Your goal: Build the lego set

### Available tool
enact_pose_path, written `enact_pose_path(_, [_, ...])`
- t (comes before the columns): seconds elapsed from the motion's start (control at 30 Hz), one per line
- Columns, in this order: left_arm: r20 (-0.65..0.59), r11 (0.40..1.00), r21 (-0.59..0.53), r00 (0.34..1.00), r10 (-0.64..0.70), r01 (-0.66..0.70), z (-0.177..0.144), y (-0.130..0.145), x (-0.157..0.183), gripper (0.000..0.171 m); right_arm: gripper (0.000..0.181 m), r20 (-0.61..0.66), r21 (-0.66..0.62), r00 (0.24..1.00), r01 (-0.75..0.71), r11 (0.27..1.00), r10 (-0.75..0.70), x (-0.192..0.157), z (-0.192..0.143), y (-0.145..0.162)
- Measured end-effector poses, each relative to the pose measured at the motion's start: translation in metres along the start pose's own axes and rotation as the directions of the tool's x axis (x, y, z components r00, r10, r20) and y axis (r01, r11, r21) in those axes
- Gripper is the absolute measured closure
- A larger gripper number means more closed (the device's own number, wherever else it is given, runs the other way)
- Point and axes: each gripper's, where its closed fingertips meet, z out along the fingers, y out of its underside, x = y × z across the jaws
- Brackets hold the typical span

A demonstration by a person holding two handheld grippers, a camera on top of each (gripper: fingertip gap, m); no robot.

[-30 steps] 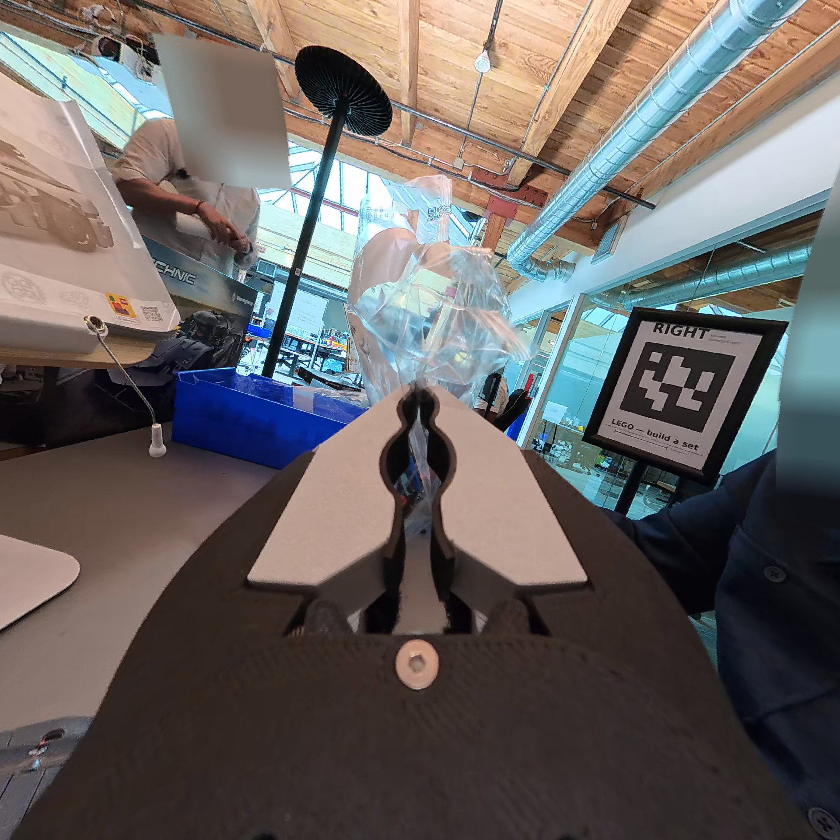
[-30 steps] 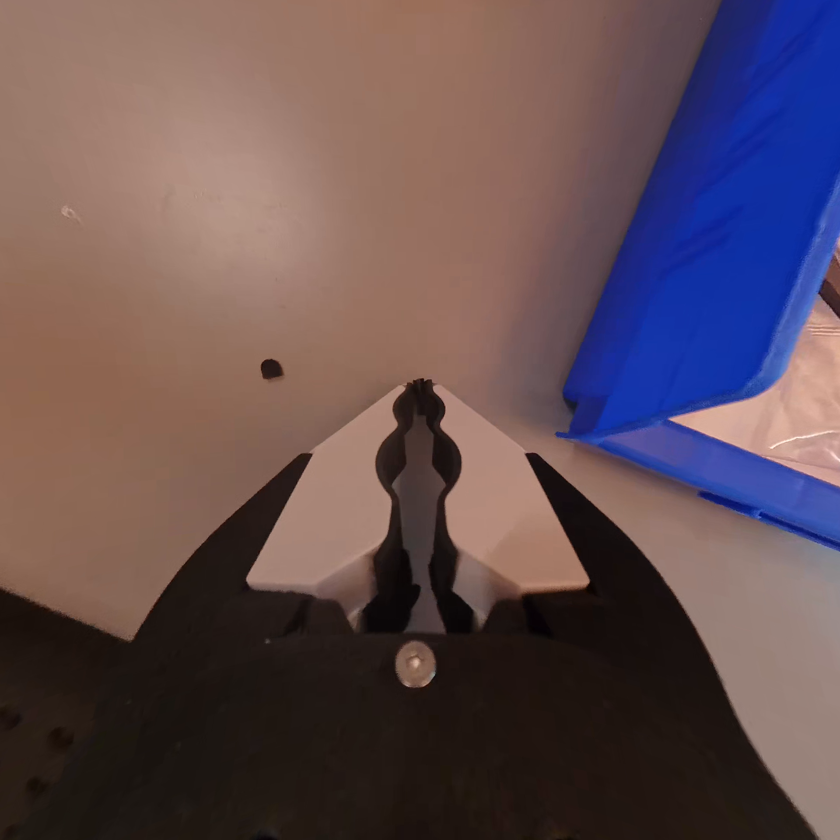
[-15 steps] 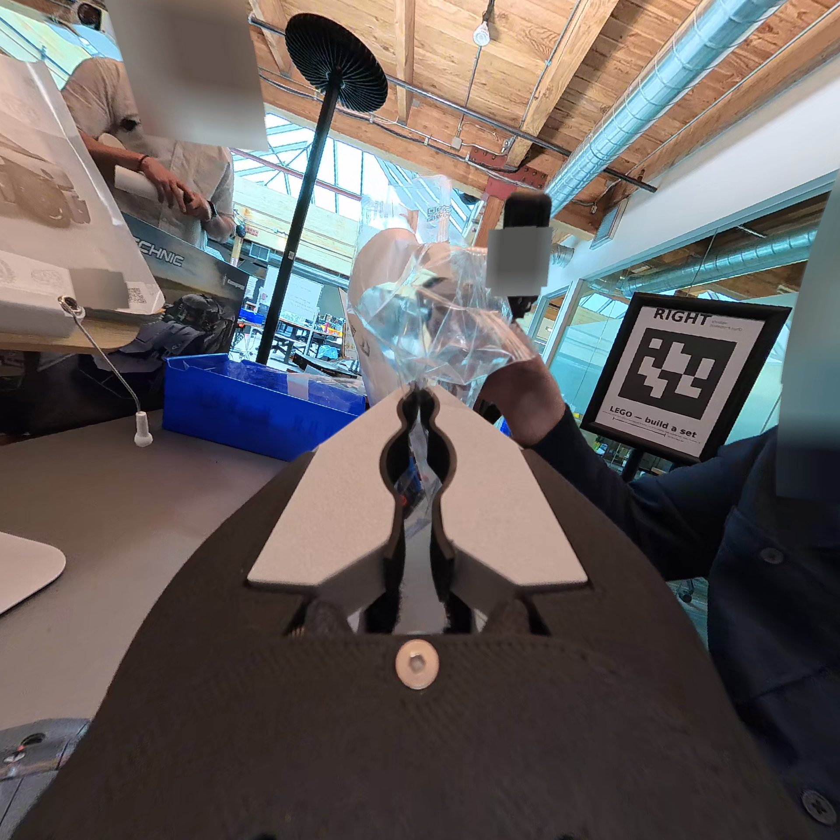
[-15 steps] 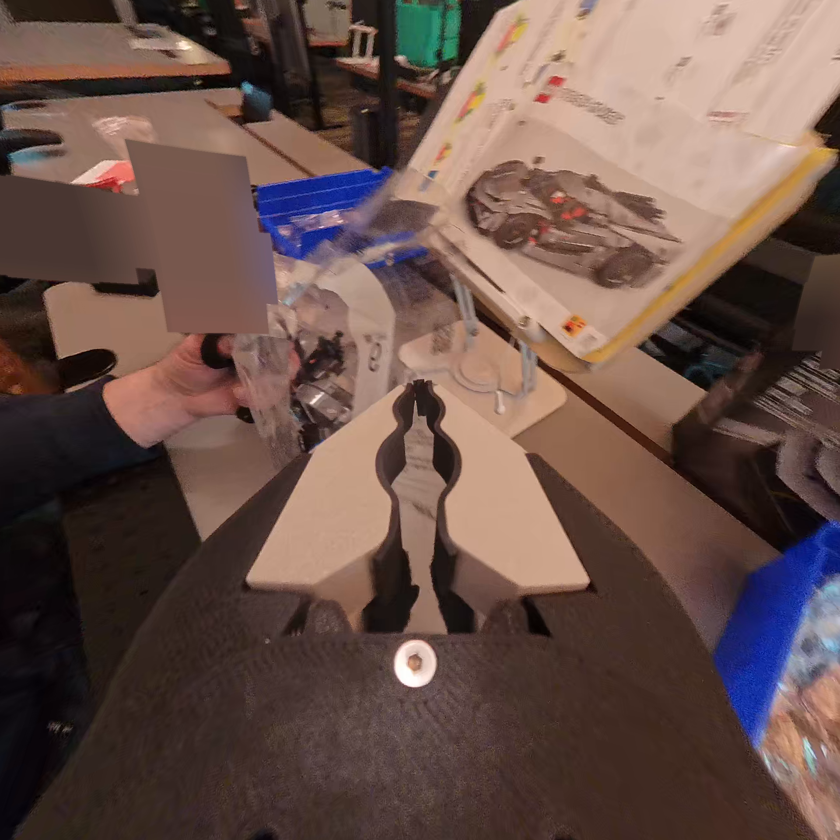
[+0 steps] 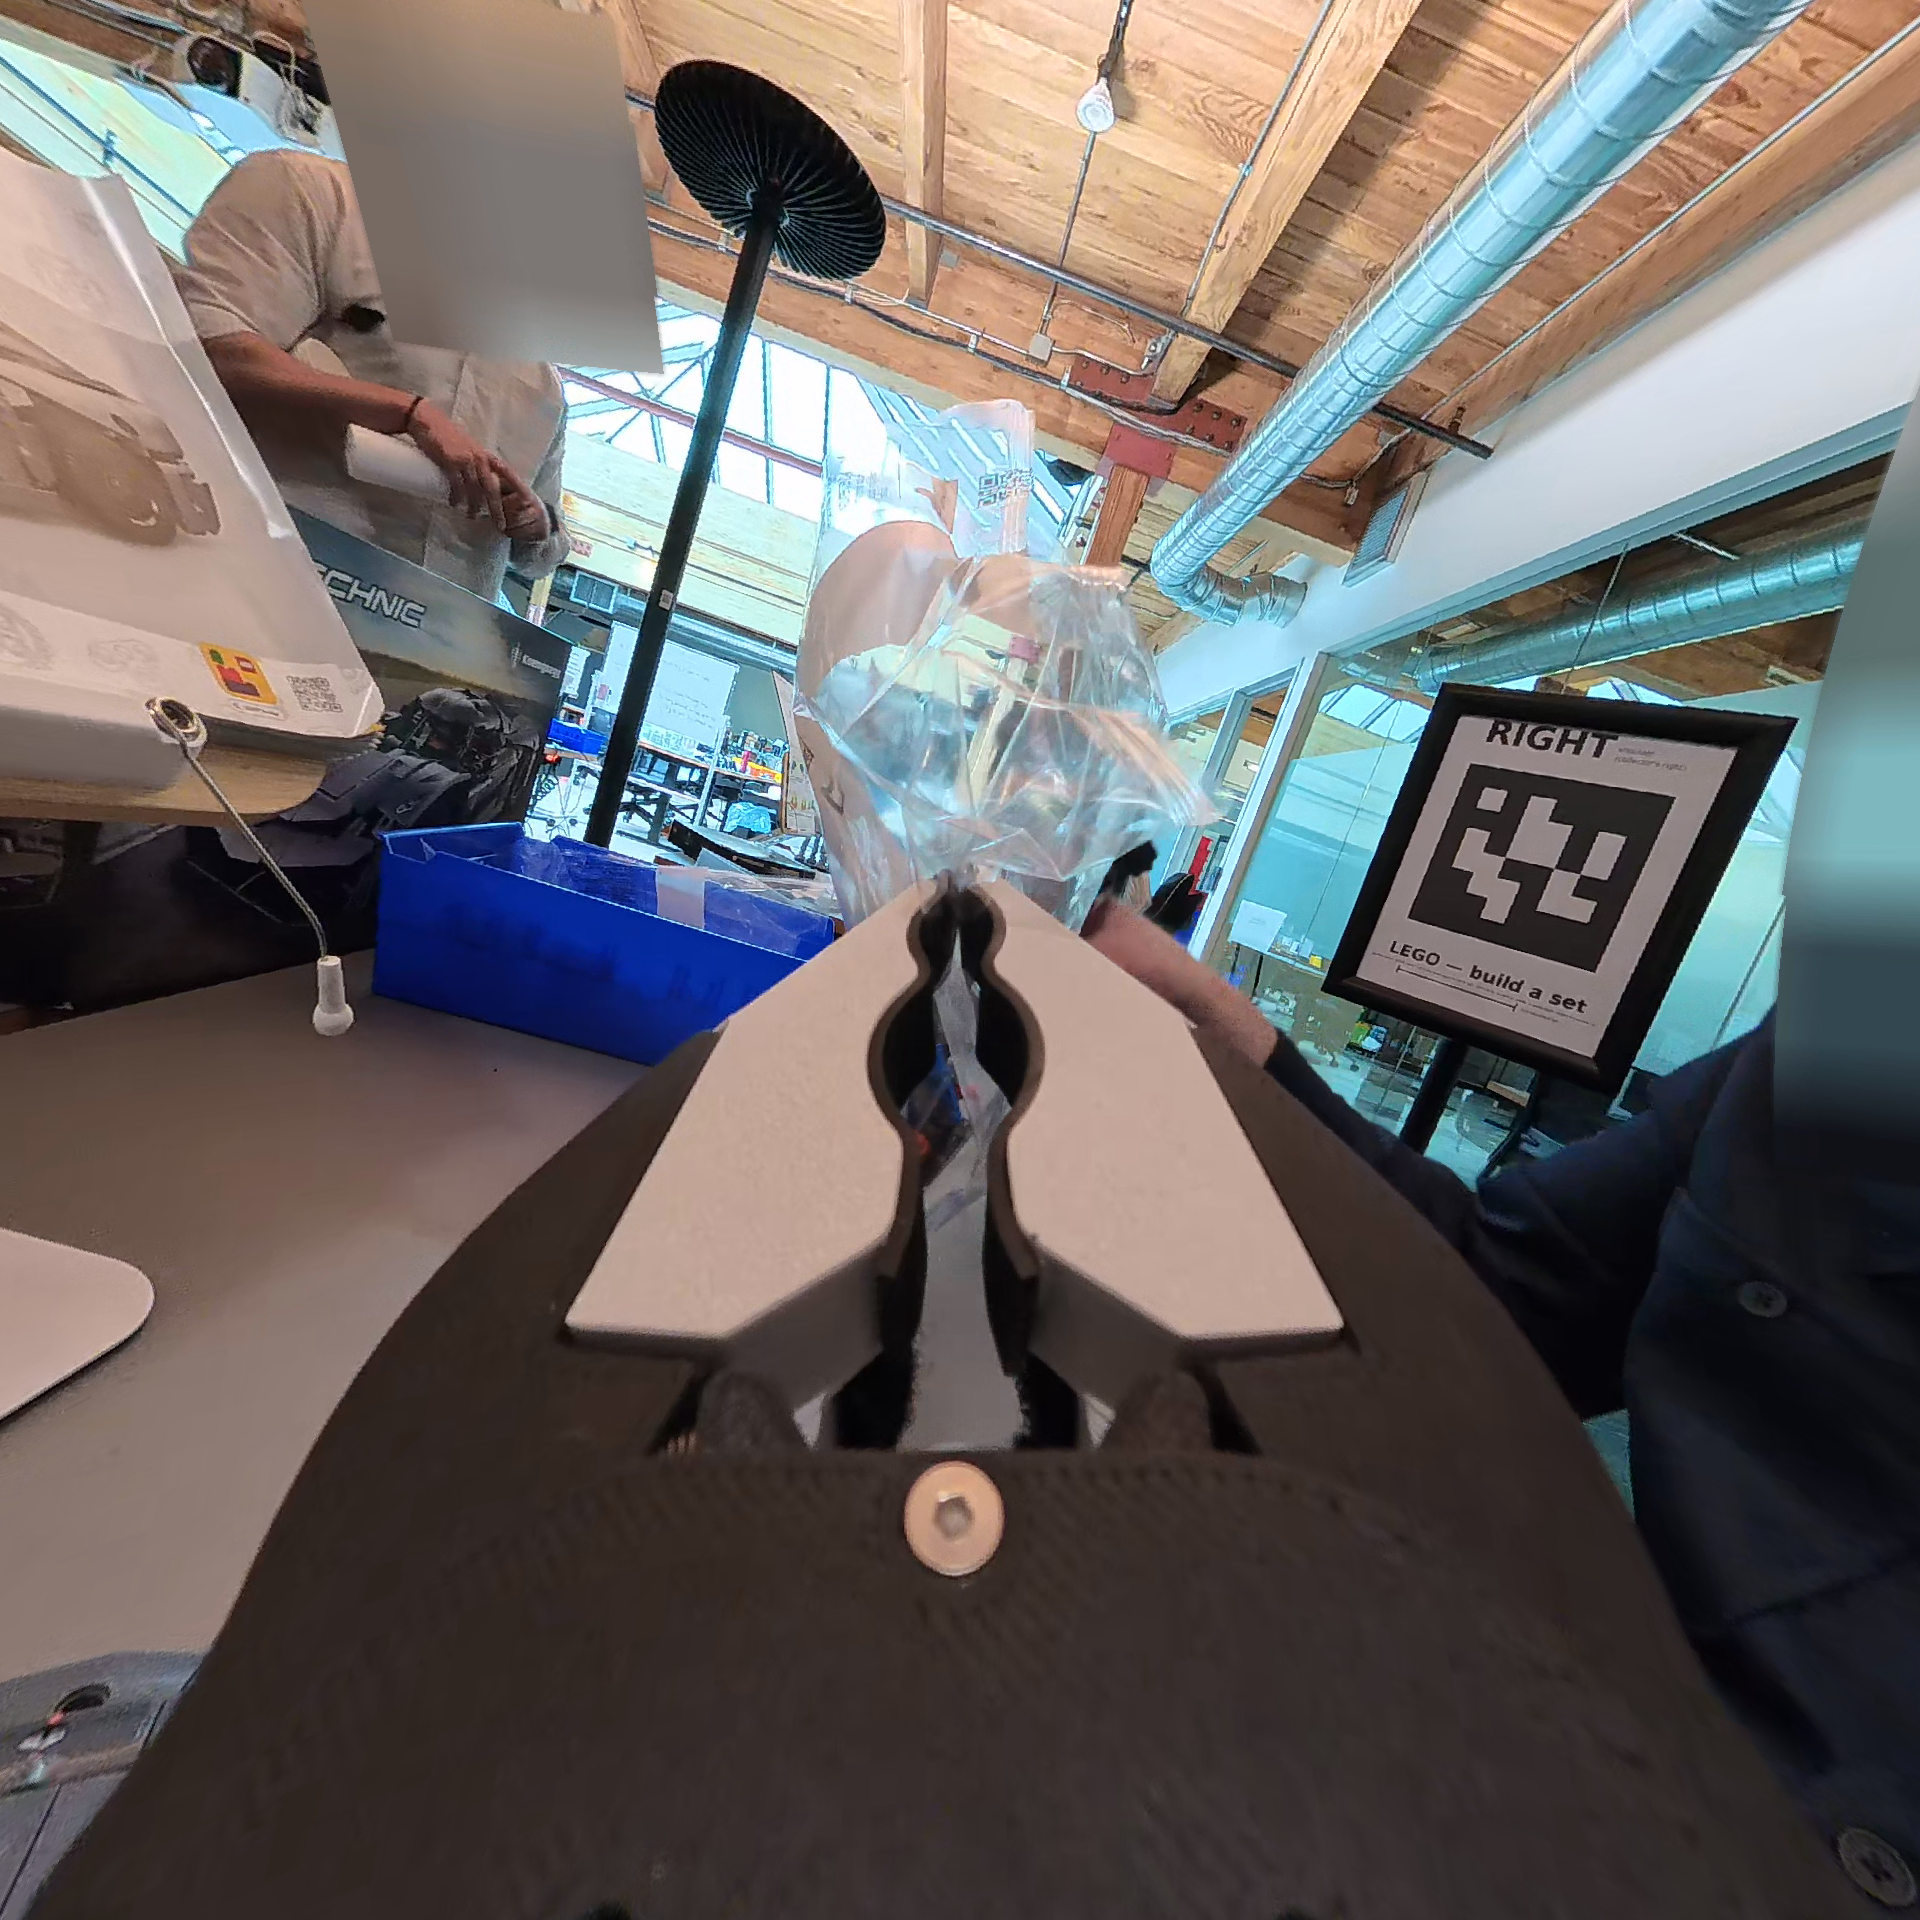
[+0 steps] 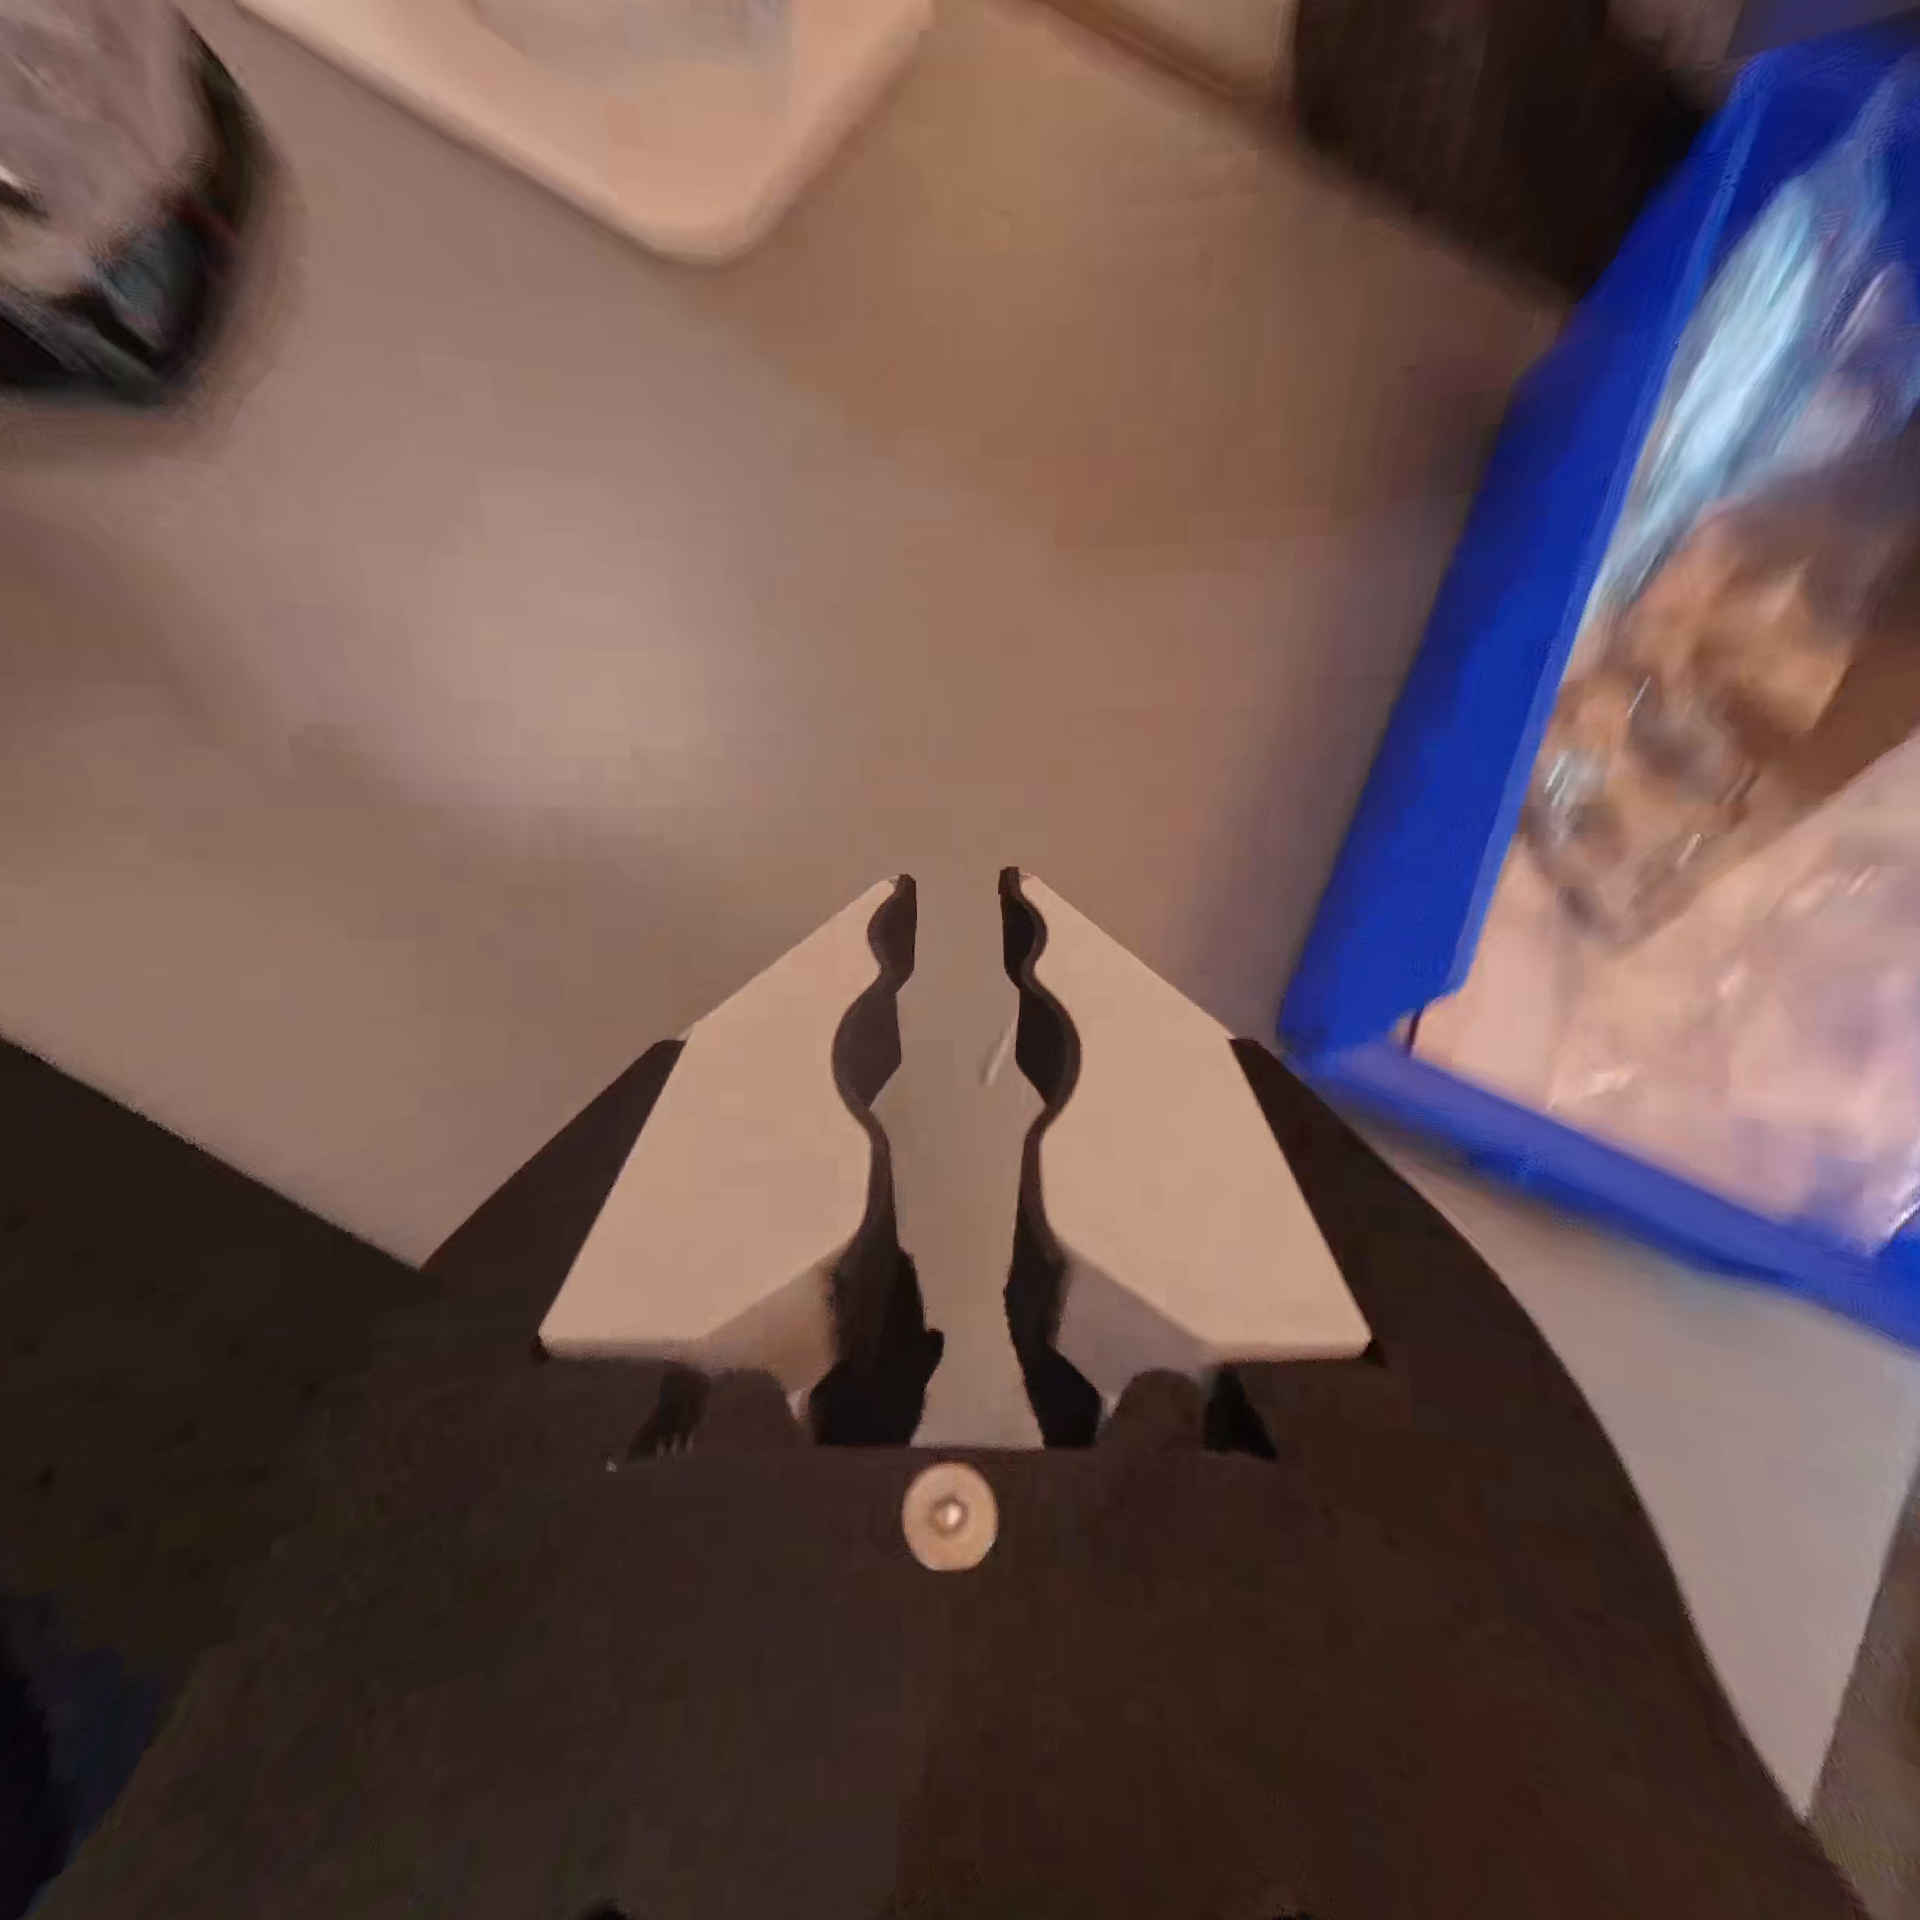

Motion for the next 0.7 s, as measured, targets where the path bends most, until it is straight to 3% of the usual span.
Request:
enact_pose_path(0.1, [0.001,1.0,-0.002,1.0,0.001,-0.001,0.0,0.001,0.0,0.171,0.164,-0.003,-0.105,0.997,-0.082,0.991,0.082,0.009,0.026,0.04])
enact_pose_path(0.3, [0.008,1.0,-0.002,1.0,0.001,-0.001,-0.001,0.001,-0.001,0.171,0.171,-0.01,-0.205,0.993,-0.119,0.971,0.119,0.015,0.054,0.07])
enact_pose_path(0.4, [0.009,1.0,-0.004,1.0,-0.001,0.001,-0.001,0.002,-0.002,0.171,0.181,-0.002,-0.199,0.994,-0.112,0.974,0.113,0.012,0.058,0.072])
enact_pose_path(0.57, [0.006,1.0,-0.01,1.0,-0.004,0.004,0.0,0.003,-0.002,0.171,0.181,0.032,-0.167,0.991,-0.123,0.978,0.13,0.011,0.058,0.07])
enact_pose_path(0.7, [0.004,1.0,-0.009,1.0,-0.005,0.005,0.0,0.003,-0.002,0.171,0.181,0.111,0.011,0.987,-0.116,0.993,0.114,-0.002,0.035,0.034])
